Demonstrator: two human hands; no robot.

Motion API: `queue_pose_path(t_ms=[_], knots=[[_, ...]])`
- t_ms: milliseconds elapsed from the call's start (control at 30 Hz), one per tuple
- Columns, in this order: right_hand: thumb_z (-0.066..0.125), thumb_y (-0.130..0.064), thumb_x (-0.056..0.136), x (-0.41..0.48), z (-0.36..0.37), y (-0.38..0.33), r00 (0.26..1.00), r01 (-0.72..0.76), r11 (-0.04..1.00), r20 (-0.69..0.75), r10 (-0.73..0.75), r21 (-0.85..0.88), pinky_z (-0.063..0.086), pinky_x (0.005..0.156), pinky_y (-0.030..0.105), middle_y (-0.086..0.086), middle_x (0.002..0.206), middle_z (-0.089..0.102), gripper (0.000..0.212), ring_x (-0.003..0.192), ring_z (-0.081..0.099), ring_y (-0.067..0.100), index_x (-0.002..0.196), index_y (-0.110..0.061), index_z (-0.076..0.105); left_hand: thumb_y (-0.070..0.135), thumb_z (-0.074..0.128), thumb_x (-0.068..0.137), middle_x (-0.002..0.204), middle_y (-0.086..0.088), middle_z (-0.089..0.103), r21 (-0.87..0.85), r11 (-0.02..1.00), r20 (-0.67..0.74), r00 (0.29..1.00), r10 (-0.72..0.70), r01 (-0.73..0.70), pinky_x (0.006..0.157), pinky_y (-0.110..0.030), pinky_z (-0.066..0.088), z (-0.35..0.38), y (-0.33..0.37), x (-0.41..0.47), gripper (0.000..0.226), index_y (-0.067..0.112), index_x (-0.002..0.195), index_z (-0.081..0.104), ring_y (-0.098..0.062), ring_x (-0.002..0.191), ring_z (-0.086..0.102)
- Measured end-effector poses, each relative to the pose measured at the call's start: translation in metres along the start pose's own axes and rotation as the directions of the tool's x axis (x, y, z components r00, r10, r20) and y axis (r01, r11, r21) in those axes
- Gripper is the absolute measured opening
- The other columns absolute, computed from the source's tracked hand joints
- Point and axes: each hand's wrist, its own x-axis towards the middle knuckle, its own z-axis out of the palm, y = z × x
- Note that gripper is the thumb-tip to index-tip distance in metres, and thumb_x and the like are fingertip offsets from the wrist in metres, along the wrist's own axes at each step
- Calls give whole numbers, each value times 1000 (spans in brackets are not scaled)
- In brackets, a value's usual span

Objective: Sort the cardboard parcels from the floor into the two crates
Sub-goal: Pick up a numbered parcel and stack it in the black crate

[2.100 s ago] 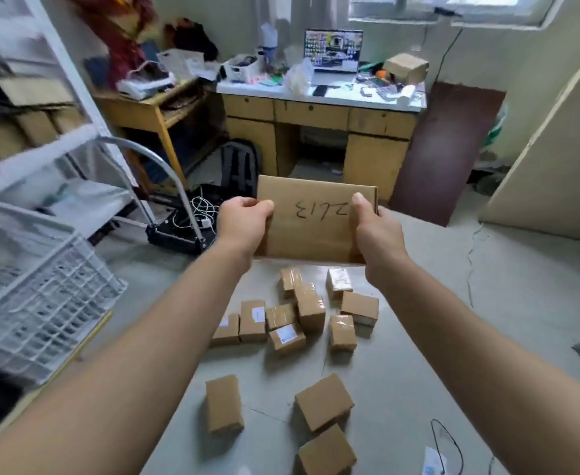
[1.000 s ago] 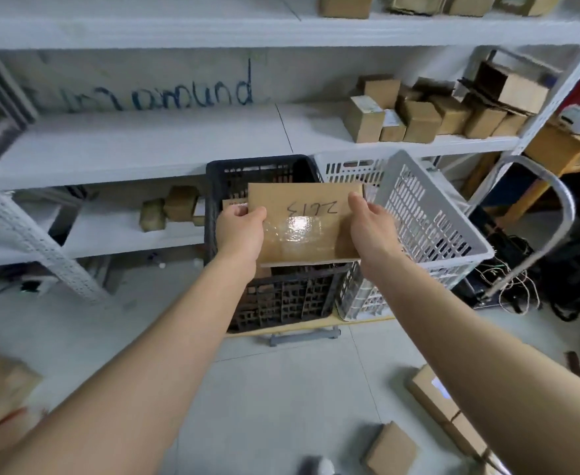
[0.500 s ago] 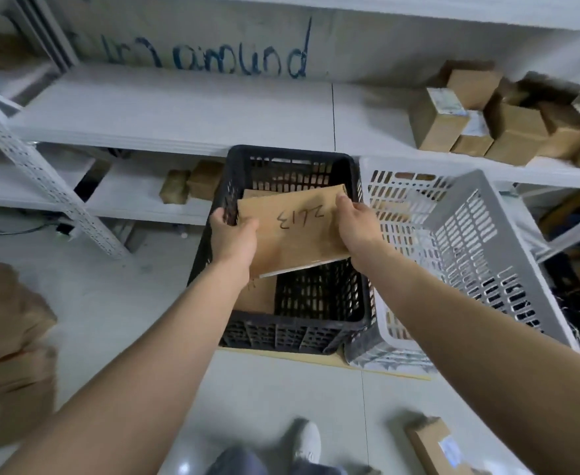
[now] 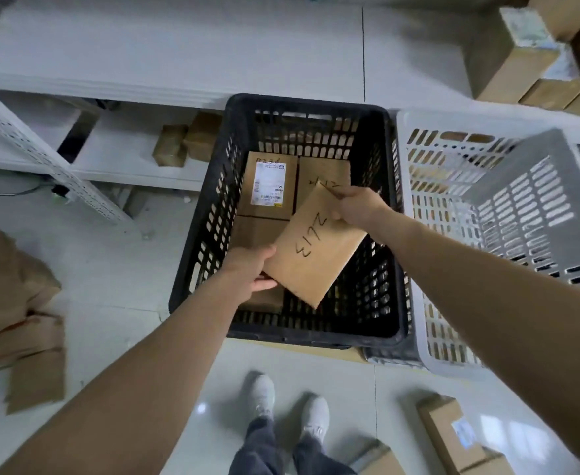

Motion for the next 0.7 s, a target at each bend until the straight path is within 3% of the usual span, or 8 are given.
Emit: queue_pose_path(t_ms=[100,167,300,400,467,533,600,700], knots=[[62,-40,64,19,9,10,997,-42,997,63,46,-61,51,93,35,2,118,58,71,101,58,21,134,-30,53,6,67,85,125,-18,55,34,995,141,985,-100,96,83,-45,57,5,-11,11,24,7,106,55,-33,112,57],[58,-50,58,47,18,27,996,-58,992,56,65,-115,48,96,41,4,126,54,82,107,55,26,137,-34,48,5,68,84,123,-18,57,45,990,197,970,-142,136,80,-45,58,9,-17,18,28,6,109,56,-33,110,59],[58,-40,85,35,23,23,998,-54,976,-22,51,-210,46,96,40,9,132,46,65,118,48,31,144,-22,35,5,69,84,116,-20,63,45,985,239,955,-175,169,75,-43,59,13,-15,32,30,1,111,56,-32,103,64],[61,-38,88,47,21,32,996,-73,982,-55,65,-175,46,78,32,5,113,53,59,99,54,22,137,-13,39,5,69,84,111,-20,64,101,979,242,950,-199,179,75,-43,59,14,-9,37,26,1,108,57,-31,99,65],[63,-36,88,49,21,33,998,-52,980,-45,45,-189,45,76,31,4,110,53,56,94,53,20,135,-14,43,3,69,84,113,-21,62,102,973,253,940,-228,209,76,-46,59,14,-9,38,28,1,109,57,-33,98,65],[64,-37,87,50,22,34,999,-47,969,-29,42,-241,47,89,36,9,133,46,64,115,48,27,142,-16,38,2,68,84,125,-24,56,85,967,269,929,-255,241,74,-47,59,16,-11,39,31,2,113,55,-36,102,64],[65,-37,86,53,26,35,999,-49,949,-16,46,-312,39,105,44,12,150,23,72,134,30,35,148,-24,30,2,63,88,141,-28,39,77,961,272,922,-276,265,78,-48,58,20,-14,39,35,5,120,49,-42,117,54],[68,-34,84,59,34,42,997,-70,944,17,80,-323,37,108,49,15,148,15,73,133,27,40,147,-36,30,0,56,93,151,-29,21,70,960,236,930,-282,273,95,-52,49,27,-22,46,50,1,139,35,-44,135,34]])
